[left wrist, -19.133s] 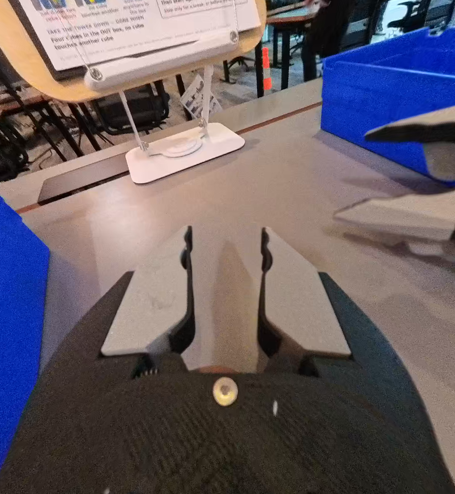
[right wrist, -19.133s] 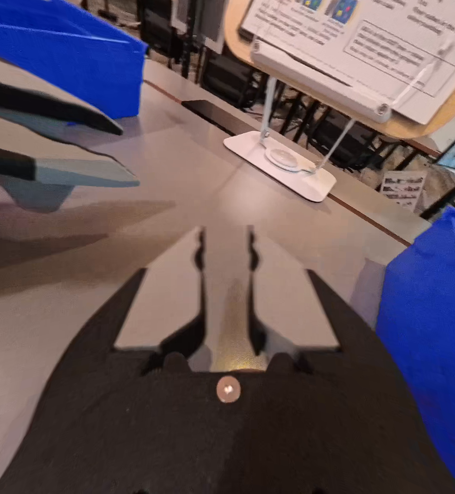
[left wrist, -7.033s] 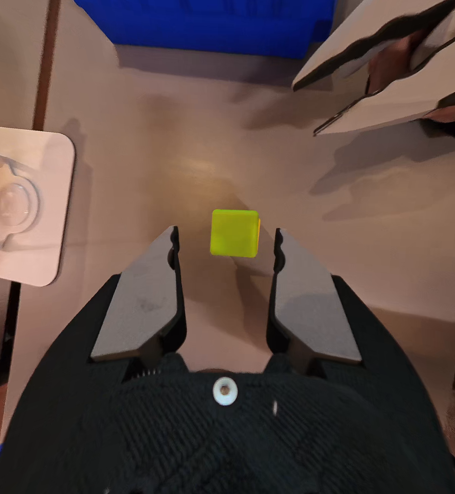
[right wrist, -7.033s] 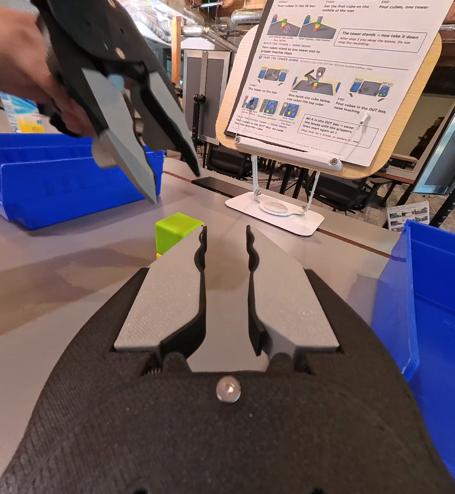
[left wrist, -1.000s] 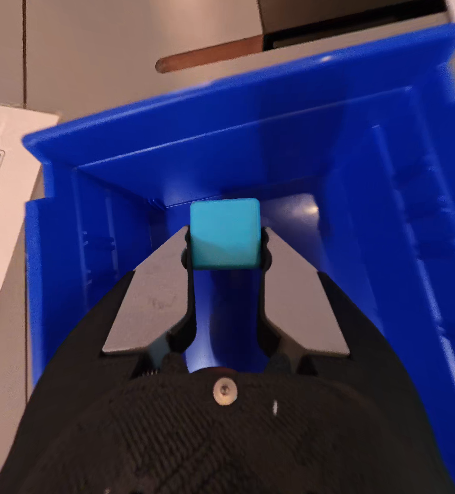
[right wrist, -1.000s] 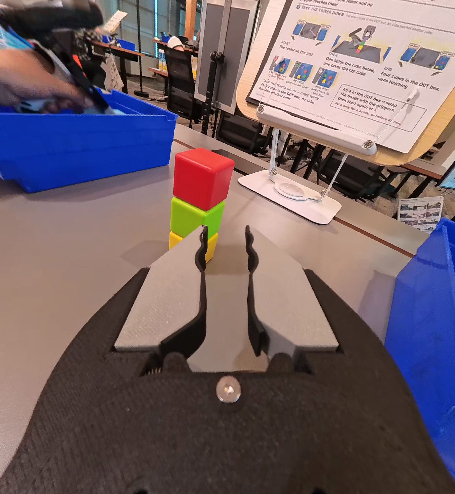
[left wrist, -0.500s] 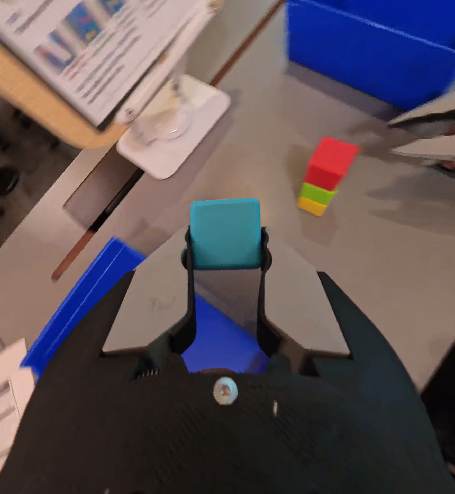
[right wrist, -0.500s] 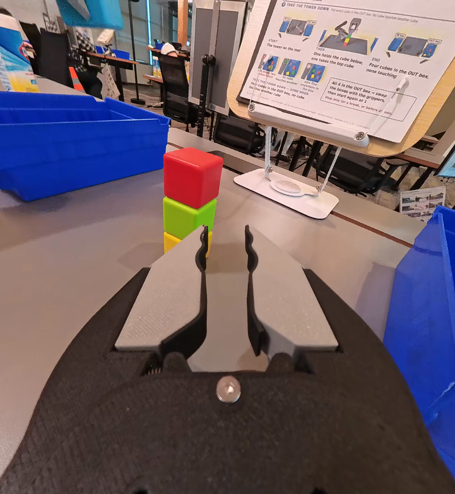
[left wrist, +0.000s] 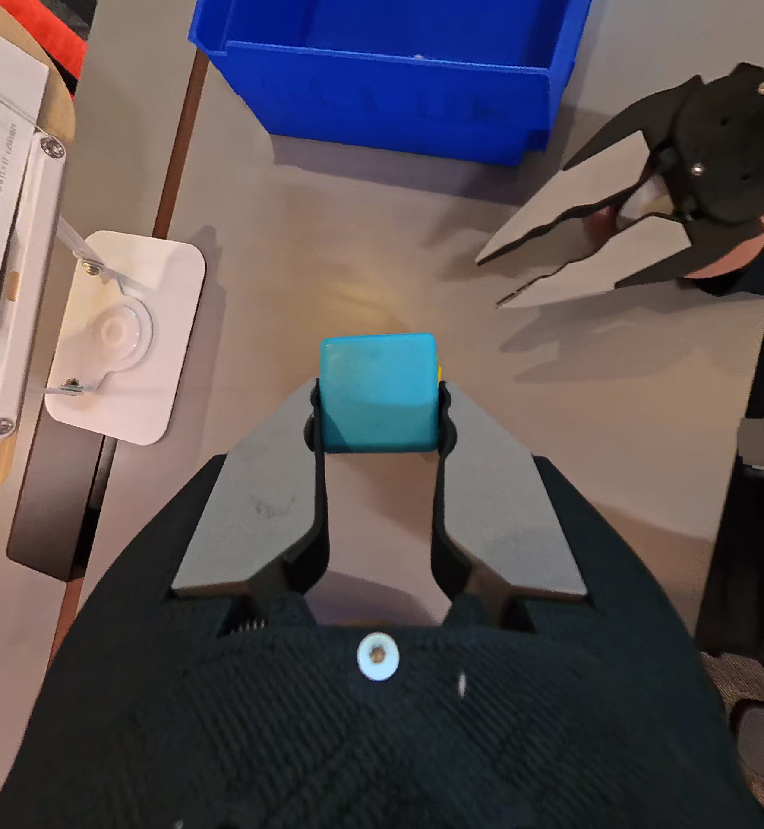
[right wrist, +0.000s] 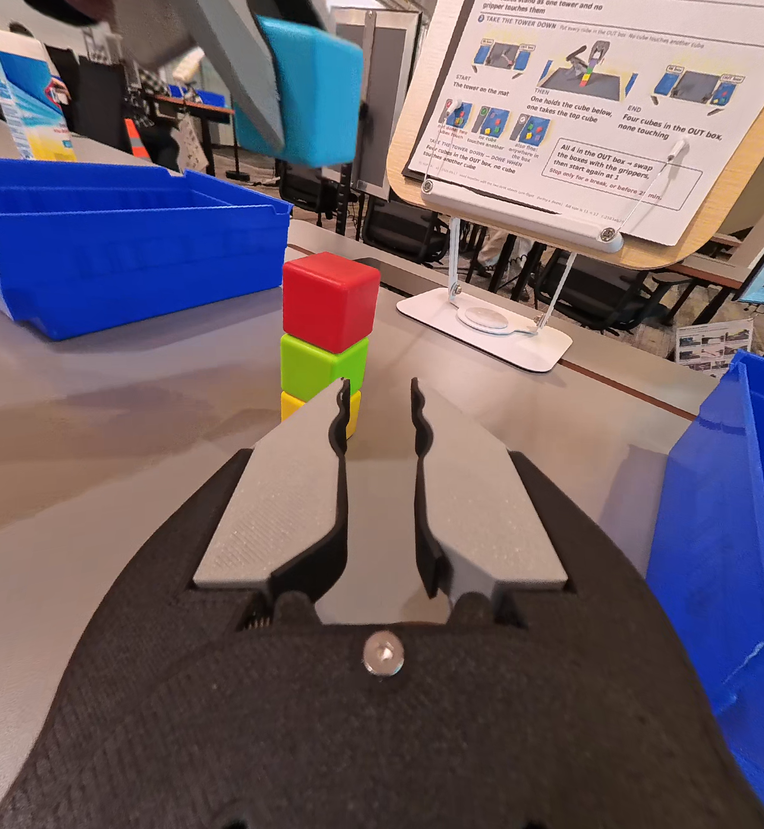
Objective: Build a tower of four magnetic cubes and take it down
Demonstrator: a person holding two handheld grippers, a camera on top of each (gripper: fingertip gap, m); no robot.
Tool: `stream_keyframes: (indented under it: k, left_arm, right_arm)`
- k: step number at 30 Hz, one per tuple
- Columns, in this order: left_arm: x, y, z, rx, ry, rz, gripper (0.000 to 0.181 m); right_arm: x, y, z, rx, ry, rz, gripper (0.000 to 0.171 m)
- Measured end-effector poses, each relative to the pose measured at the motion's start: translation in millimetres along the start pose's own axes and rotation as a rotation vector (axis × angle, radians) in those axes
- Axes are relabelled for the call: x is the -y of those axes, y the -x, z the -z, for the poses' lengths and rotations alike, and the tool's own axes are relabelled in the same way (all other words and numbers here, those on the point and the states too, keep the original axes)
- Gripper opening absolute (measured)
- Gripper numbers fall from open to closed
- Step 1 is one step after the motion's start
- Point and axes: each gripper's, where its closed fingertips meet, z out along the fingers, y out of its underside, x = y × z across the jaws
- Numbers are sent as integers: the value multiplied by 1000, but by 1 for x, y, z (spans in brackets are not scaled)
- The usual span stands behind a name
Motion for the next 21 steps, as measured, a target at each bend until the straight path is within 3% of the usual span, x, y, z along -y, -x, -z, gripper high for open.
stream_keyframes:
  k: [21]
  left_arm:
    - [-9, -5, -51, -80, 5, 9, 48]
  right_arm:
    - [4, 1, 1, 5, -15, -2, 24]
